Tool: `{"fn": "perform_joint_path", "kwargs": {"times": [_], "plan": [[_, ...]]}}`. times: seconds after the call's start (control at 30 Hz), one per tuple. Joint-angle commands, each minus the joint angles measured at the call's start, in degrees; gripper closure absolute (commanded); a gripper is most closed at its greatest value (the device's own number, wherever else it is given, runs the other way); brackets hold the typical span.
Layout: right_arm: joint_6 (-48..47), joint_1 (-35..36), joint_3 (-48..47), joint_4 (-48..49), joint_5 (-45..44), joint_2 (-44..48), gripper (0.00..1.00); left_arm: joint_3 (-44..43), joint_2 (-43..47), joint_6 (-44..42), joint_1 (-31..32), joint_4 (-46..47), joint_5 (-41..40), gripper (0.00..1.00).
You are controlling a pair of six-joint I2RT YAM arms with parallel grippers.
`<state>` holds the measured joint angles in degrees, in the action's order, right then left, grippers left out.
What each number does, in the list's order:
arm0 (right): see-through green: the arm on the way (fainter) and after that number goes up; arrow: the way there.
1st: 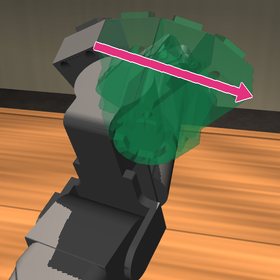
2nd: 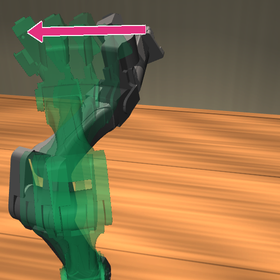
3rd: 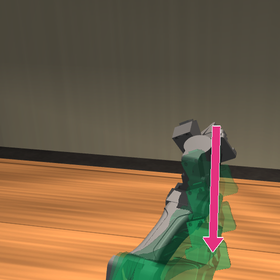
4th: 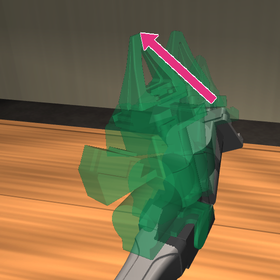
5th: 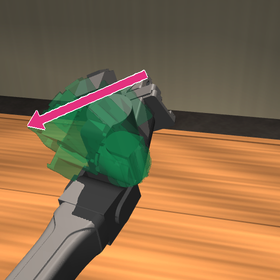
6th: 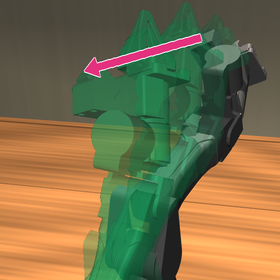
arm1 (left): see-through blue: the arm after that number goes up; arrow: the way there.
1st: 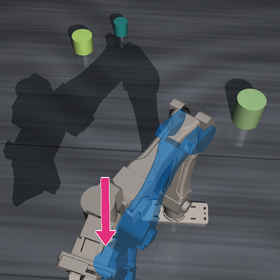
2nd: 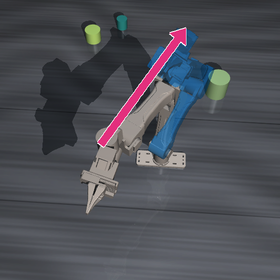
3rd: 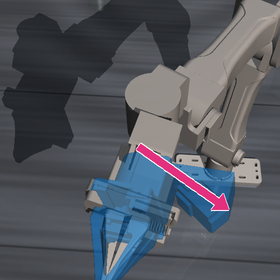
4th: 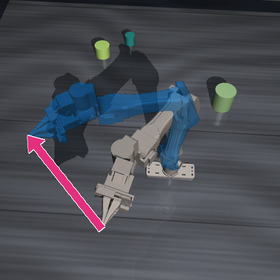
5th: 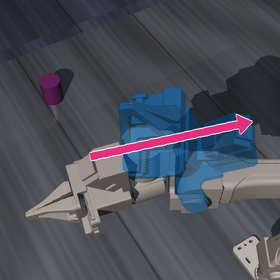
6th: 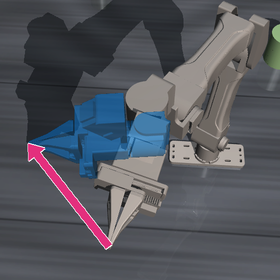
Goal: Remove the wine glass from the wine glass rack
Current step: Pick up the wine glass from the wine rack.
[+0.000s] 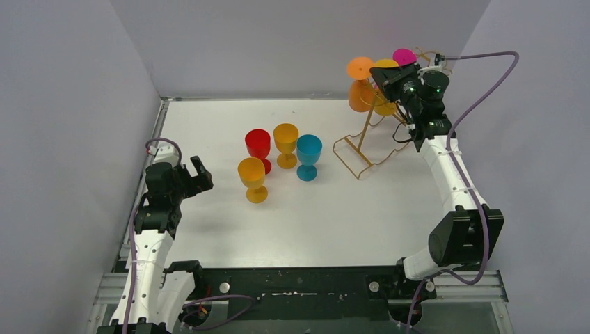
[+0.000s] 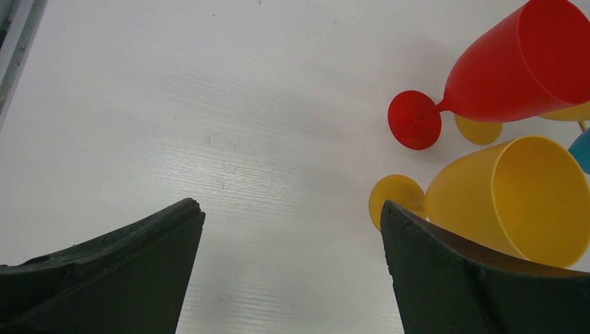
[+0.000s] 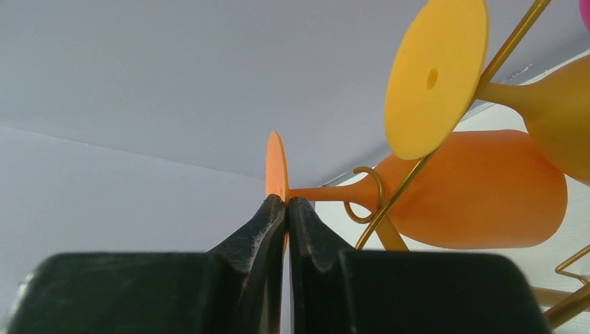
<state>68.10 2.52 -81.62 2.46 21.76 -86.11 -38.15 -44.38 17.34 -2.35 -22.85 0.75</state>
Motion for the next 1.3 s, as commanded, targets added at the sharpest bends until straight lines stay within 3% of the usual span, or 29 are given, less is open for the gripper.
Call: {"fn": "perform_joint_path", "kwargs": {"times": [0.0,0.63,1.27], "plan": [[-1.3,0.8,-2.8,1.3,-1.1,-0.7,1.0,-0.6,0.4,-0.7,-0.2,2.6,0.7,0.03],[-0.5,3.0,-2.6,0.6,-9.8,-2.1,1.0,-0.6,0.0,-0.9,-0.2,2.7,1.1,0.03],[-5.0,4.3,-4.3,0.0,-2.4,-0.1,1.0,-0.8,0.2,-1.0,-0.2,2.6,0.9,0.03]]}}
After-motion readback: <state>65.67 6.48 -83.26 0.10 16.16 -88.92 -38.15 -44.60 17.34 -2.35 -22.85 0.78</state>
